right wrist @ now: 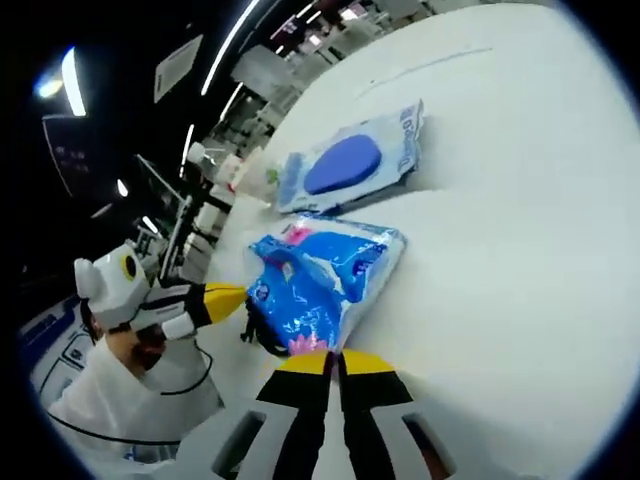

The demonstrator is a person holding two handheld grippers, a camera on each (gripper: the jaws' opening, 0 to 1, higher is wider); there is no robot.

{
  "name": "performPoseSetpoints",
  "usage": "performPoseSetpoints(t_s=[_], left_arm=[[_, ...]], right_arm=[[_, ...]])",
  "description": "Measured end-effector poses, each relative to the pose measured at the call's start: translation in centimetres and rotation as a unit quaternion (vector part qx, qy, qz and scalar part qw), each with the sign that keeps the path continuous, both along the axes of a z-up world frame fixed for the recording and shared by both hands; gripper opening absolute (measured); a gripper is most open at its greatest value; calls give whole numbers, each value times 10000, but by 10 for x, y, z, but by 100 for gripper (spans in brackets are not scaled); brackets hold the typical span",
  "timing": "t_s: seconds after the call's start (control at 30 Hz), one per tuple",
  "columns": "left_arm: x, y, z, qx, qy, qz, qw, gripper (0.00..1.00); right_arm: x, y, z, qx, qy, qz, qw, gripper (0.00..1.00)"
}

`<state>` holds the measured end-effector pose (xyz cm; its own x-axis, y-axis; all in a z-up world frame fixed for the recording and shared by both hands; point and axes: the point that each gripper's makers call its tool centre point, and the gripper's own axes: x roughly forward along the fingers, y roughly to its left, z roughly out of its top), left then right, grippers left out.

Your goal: Arrange the tabletop items into an orderly group along one side of the table until the central work area is clear of visible clutter.

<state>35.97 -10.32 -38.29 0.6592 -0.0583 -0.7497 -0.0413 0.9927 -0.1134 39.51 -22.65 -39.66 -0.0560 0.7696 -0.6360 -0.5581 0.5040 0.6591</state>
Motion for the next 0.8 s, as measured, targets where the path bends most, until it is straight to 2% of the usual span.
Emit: performPoseSetpoints(t_s=[0.13,0.23,0.3,0.33,0.4,0.43,0.47,0.5,0.6,0.73,0.8], left_arm=[[2,-6,4,-24,-95,-35,9999,0],[4,-8,5,-31,-127,-29,9999,0],[10,-14,9,-275,-283,93,9992,11],[15,-19,13,-446,-449,116,9979,16],[18,-27,16,-526,-534,-81,9972,18],[18,-28,16,-470,-461,-96,9978,16],[16,-27,13,-256,-314,-188,9990,14],[17,-28,14,-187,-315,-222,9991,12],[20,-32,19,-395,-411,-131,9983,7],[27,-35,26,-481,-539,-174,9972,0],[30,-38,25,-557,-556,-159,9968,0]], right_arm=[[7,-5,6,40,-263,15,9996,0],[14,-4,7,191,-270,-41,9994,0],[17,-4,7,244,-251,-68,9994,0],[18,-5,8,271,-278,-70,9992,0],[20,-5,12,341,-298,-101,9989,0],[21,-5,14,384,-264,-151,9988,0],[23,-5,17,455,-215,-220,9985,0],[25,-5,19,510,-189,-280,9981,0],[28,-9,25,534,-206,-336,9978,0],[36,-21,33,561,-326,-481,9967,0],[45,-25,32,572,-321,-611,9960,0]])
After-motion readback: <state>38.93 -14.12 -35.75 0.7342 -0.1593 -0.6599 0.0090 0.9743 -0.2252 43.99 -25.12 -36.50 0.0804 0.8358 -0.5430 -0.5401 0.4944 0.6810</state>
